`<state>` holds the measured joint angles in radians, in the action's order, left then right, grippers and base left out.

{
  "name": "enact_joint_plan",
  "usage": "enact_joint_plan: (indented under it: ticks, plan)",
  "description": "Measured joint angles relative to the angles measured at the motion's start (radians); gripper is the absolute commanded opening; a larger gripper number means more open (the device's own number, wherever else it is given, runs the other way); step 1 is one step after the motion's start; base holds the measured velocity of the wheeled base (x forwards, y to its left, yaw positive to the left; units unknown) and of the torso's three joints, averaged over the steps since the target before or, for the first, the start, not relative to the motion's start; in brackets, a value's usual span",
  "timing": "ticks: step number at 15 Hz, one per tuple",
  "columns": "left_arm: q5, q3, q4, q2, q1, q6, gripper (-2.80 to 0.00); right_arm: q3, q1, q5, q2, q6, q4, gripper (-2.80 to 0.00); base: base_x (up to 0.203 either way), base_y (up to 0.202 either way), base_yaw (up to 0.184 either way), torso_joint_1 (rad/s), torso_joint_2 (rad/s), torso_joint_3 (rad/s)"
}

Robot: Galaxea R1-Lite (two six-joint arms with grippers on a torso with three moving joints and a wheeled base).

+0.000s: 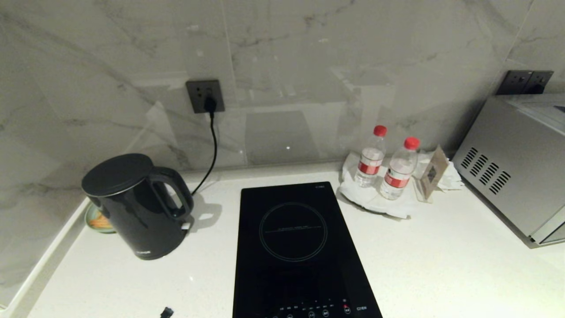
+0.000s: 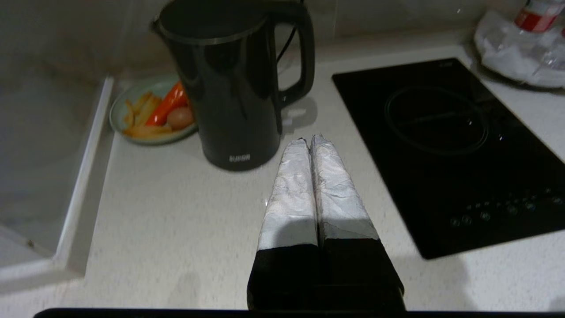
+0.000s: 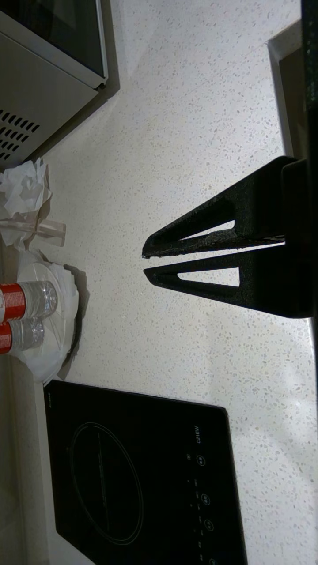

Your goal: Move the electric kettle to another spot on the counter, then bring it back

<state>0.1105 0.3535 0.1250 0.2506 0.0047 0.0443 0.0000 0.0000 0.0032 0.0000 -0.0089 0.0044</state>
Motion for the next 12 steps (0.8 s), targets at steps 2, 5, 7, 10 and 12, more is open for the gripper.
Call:
enact_joint_plan:
  ticks: [2, 5, 7, 10, 12]
  plan:
    - [0.034, 0.036, -0.106, 0.131, 0.002, 0.005, -2.8, 0.0, 0.0, 0.0, 0.0, 0.0, 0.0, -2.8, 0.0, 0.0, 0.0, 0.0, 0.0, 0.0]
    - [0.051, 0.076, -0.259, 0.339, -0.031, 0.008, -2.8, 0.0, 0.0, 0.0, 0.0, 0.0, 0.0, -2.8, 0.0, 0.0, 0.0, 0.0, 0.0, 0.0]
    - [0.041, 0.095, -0.319, 0.467, -0.126, 0.008, -2.8, 0.0, 0.0, 0.0, 0.0, 0.0, 0.0, -2.8, 0.0, 0.0, 0.0, 0.0, 0.0, 0.0]
    - [-0.006, 0.101, -0.38, 0.623, -0.235, -0.015, -2.8, 0.0, 0.0, 0.0, 0.0, 0.0, 0.0, -2.8, 0.0, 0.0, 0.0, 0.0, 0.0, 0.0]
    - [-0.082, 0.075, -0.5, 0.723, -0.3, -0.027, -2.8, 0.0, 0.0, 0.0, 0.0, 0.0, 0.0, -2.8, 0.0, 0.0, 0.0, 0.0, 0.0, 0.0]
